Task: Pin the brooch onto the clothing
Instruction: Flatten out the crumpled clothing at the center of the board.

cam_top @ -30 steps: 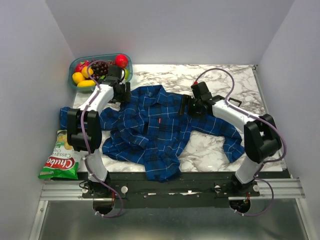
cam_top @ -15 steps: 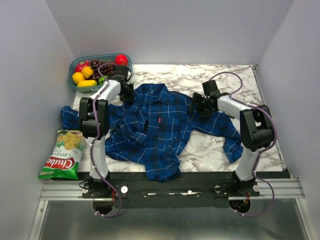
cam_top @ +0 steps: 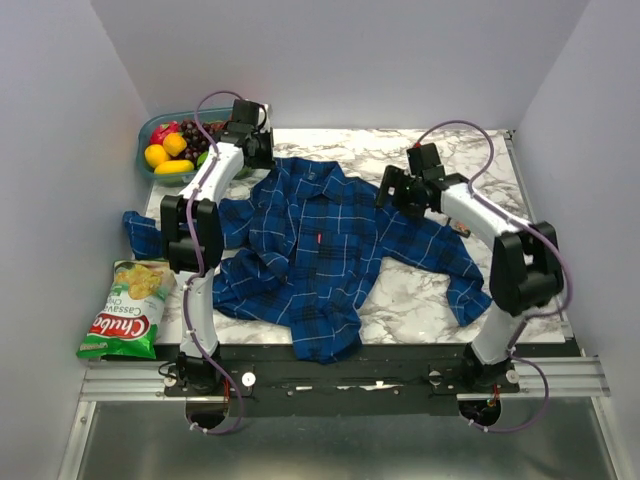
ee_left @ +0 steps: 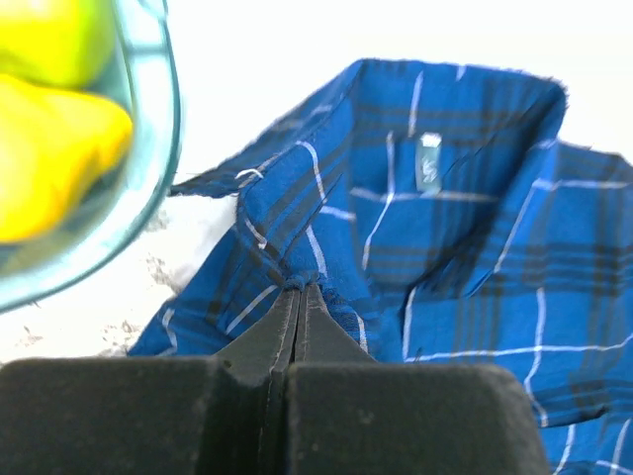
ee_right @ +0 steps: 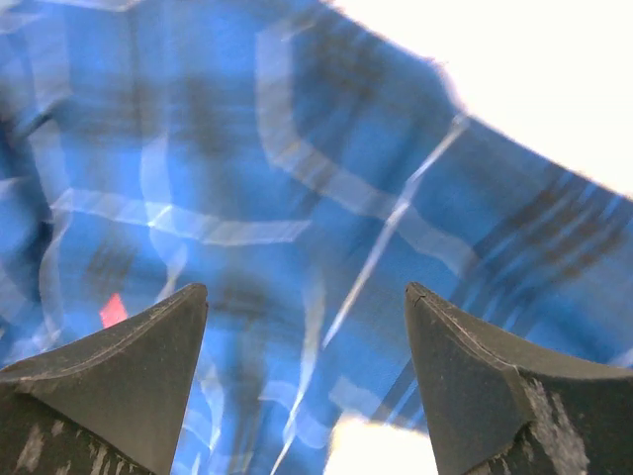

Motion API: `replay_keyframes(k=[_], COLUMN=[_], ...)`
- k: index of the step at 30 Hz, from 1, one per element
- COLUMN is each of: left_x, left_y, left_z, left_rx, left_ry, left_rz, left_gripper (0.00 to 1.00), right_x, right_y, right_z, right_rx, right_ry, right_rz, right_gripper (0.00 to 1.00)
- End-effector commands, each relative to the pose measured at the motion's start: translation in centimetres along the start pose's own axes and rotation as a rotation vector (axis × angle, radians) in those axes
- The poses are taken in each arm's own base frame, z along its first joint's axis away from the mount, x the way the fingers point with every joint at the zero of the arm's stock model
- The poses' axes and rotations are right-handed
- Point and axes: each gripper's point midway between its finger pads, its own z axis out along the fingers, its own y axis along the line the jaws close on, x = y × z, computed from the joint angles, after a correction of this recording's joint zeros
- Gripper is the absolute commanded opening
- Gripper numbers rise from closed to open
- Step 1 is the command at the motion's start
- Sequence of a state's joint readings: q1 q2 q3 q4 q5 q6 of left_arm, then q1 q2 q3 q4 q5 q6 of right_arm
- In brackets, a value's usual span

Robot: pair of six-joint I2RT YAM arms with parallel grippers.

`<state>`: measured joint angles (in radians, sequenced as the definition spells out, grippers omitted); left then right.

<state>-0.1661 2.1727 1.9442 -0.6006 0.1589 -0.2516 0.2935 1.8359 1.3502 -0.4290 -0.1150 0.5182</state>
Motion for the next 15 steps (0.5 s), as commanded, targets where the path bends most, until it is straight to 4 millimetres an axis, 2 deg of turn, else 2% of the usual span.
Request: replay_keyframes(k=[1,2,4,5,7,8,9,10,11,12,13,14,15], left_x=[-1.0,-0.9,-0.6,-0.6,-0.5,-0.6,-0.6,-0.6,-0.7,-0.7,-0.7,-0.7,-0.7], left_y=[-1.0,-1.0,-0.9,-0.9,-0.7,-0.7,-0.9,-0.9,-0.9,-0.9,-0.8,-0.7,-0.7], left_z=[-0.2,-0.1,0.0,0.0,-0.2,-0.3,-0.3,-0.5,-0.6,-0.7,-0.8,-0.9,-1.0], left_rx=[0.04,0.043,0.042,0.042,0.041,0.043,0.054,0.06,0.062,0.068,0.069,0.072,0.076], left_ry=[-0.024,-0.025,-0.019,-0.026,-0.026,-0.028,-0.025,-0.027,-0.031,-0.03,-0.03,-0.03,-0.031], left_rz=[0.018,0.02,0.019,0.024,0.025,0.023,0.021,0.017,0.017,0.019,0.02,0.018,0.015], left_gripper=[0.0,0.0,0.0,0.0,0.0,0.0,0.0,0.0,0.0,0.0,0.0,0.0,0.0], right_x=[2.7,4.7,7.5,9.9,12.7,15.1,16.7,17.0,19.3,20.6,21.5,22.4,22.6], right_y=[7.2,10.6,13.5,16.5,19.7,22.4,23.6,25.8,27.7,28.6,29.7,31.7,32.2], right_z=[-6.5,-8.5,-9.6,-10.7,-11.7,-12.9,-12.5,-13.6,-14.4,-13.3,-13.4,-14.2,-13.6], right_rx=[-0.126,-0.197,-0.262,-0.34,-0.428,-0.497,-0.506,-0.552,-0.591,-0.579,-0.601,-0.646,-0.634], right_ry=[-0.094,-0.104,-0.087,-0.069,-0.038,-0.019,0.004,-0.005,0.017,0.025,0.03,0.026,0.011], right_rz=[-0.157,-0.2,-0.24,-0.262,-0.29,-0.317,-0.336,-0.349,-0.38,-0.401,-0.418,-0.439,-0.451], right_gripper=[0.89,0.89,0.89,0.89,0.89,0.89,0.89,0.89,0.88,0.87,0.87,0.86,0.85])
